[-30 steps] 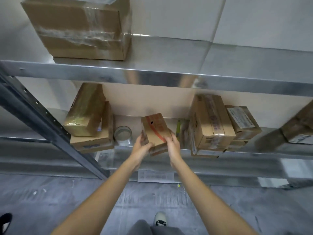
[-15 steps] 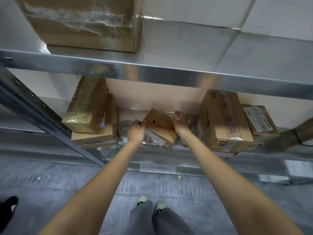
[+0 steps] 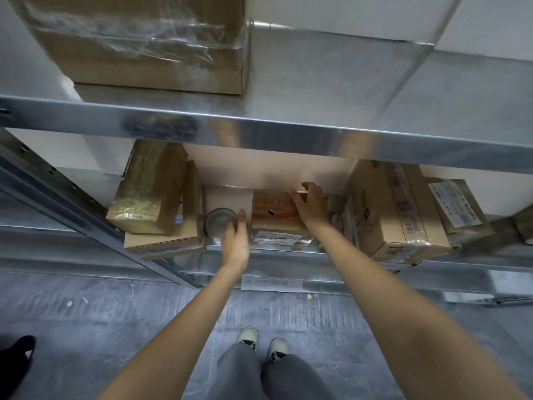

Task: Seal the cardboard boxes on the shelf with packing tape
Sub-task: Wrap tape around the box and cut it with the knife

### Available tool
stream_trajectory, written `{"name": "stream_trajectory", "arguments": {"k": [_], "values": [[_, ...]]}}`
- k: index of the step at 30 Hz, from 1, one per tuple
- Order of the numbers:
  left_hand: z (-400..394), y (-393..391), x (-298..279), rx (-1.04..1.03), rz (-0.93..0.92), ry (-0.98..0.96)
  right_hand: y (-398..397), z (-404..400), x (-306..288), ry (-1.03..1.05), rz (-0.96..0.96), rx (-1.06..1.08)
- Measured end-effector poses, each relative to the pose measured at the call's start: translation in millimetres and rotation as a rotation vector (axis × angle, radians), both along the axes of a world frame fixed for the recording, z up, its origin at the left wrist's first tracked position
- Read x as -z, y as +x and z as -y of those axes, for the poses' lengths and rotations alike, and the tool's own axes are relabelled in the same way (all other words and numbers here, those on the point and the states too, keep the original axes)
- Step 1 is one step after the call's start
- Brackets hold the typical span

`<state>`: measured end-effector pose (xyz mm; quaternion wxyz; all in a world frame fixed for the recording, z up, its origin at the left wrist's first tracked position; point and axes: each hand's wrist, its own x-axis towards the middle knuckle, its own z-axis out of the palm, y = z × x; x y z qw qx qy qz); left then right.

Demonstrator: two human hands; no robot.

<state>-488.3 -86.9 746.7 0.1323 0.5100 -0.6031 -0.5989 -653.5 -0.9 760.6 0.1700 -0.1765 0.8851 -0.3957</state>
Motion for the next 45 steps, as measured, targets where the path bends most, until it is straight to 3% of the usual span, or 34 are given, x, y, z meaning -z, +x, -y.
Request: {"name": "stream_trajectory", "arguments": {"k": [2, 5, 7, 10, 13, 16, 20, 23, 28, 37, 45], "values": [[6.7, 5.4, 3.1, 0.022, 0.115, -0.214, 0.8, -0.3, 0.2, 0.01, -0.007, 0.004], [14.0, 15.3, 13.5, 0.356, 0.515, -0.586, 1.8, -0.4, -0.8, 0.037, -0.026, -0.003], [15.6, 20.2, 16.5, 0.543, 0.717, -0.701, 1.5, -0.8, -1.1, 0.062, -0.037, -0.007], [12.0, 22.0, 17.2, 0.602, 0.801, -0.786, 3.8, -1.0, -5.8, 0.058, -0.063, 0.01], [-0.7, 27.6, 9.8, 0.512, 0.718, -0.763, 14.8, -4.2, -22.1, -0.045, -0.152, 0.017], [-21.1, 47.2, -1.3, 0.347, 0.428, -0.733, 38.5, -13.1, -38.6, -0.206, -0.174, -0.096], [-47.1, 72.5, -22.1, 0.326, -0.023, -0.557, 67.9, -9.8, -55.0, -0.224, 0.143, -0.32], [-63.1, 79.1, -39.0, 0.332, -0.213, -0.444, 74.3, -3.8, -69.1, -0.123, 0.306, -0.507], [-74.5, 82.8, -46.6, 0.312, -0.258, -0.382, 70.4, -7.6, -80.7, 0.031, 0.459, -0.628], [-87.0, 86.5, -56.3, 0.356, -0.255, -0.375, 66.4, -14.8, -78.4, 0.004, 0.459, -0.614], [-92.6, 93.7, -60.0, 0.421, -0.215, -0.351, 73.1, -32.9, -80.4, -0.039, 0.324, -0.623]]}}
